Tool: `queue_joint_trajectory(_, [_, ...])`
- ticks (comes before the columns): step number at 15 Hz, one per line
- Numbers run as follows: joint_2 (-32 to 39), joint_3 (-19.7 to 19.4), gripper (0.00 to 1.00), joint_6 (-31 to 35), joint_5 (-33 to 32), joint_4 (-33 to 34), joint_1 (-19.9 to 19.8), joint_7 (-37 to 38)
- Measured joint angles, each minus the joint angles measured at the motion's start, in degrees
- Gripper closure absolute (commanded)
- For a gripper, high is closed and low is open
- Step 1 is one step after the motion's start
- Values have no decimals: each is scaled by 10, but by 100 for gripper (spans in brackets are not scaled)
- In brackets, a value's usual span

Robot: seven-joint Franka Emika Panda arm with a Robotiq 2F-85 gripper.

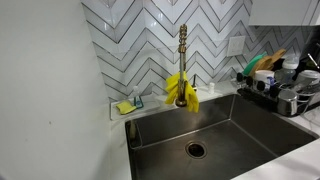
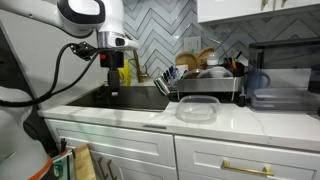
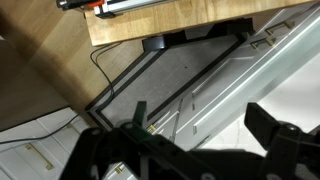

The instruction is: Turn the faucet on then rinse the container under it then close the the faucet

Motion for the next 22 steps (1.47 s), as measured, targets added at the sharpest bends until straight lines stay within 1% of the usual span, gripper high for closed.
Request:
queue_joint_trajectory(2, [10,4,0,34,11,4,16,-4])
queue_joint_trajectory(4, [34,19,0,76,24,19,45,-6])
queue_joint_trajectory(8, [106,71,0,139,43,86,109,-6])
queue_joint_trajectory(10, [140,94,0,193,44,126,133,-6])
queue_joint_trajectory(11, [157,102,0,231,46,143,142,-3])
queue_joint_trajectory(12, [173,109,0,272,47,156,148,0])
queue_joint_trajectory(13, [187,113,0,299,47,167,152,1])
queue_joint_trajectory(14, [198,114,0,309,47,175,154,1])
queue_joint_trajectory(20, [209,113,0,314,47,181,154,1])
queue_joint_trajectory(22, [212,113,0,328,47,181,155,1])
